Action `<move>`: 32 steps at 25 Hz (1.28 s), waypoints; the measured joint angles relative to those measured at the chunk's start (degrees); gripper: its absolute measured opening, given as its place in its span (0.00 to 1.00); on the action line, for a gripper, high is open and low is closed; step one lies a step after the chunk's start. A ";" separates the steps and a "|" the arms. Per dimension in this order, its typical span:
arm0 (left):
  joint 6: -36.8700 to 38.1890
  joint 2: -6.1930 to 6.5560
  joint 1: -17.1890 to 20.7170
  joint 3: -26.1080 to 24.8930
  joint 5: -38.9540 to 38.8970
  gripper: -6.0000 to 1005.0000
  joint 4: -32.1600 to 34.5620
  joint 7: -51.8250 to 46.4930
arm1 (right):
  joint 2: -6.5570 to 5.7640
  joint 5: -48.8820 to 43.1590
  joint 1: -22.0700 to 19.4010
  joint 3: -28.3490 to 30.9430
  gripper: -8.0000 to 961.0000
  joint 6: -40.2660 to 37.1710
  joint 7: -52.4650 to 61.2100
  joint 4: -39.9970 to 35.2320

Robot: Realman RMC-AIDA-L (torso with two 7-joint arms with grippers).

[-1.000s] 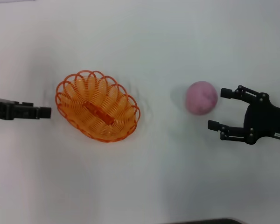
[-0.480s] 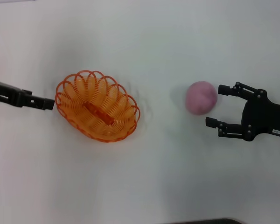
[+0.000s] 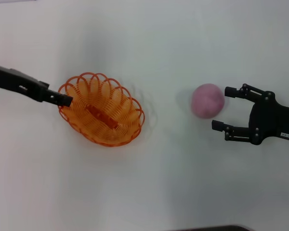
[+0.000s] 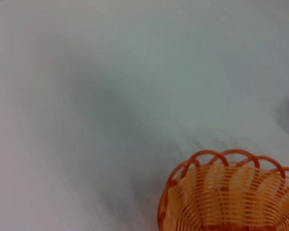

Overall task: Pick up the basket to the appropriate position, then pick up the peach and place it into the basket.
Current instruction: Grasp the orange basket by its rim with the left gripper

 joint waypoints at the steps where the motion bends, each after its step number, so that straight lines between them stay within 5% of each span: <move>1: -0.75 -0.16 -0.39 0.89 0.01 0.86 -0.08 -0.07 | 0.02 0.00 0.00 0.00 0.96 0.00 0.00 0.00; 12: -7.15 -1.43 -2.46 4.70 2.41 0.86 -0.96 -1.08 | 0.08 0.00 0.01 0.00 0.97 0.00 0.00 0.00; 32: -15.48 -1.59 -6.41 5.27 7.41 0.82 -11.04 -1.67 | 0.12 0.00 0.02 0.00 0.97 0.00 0.00 0.00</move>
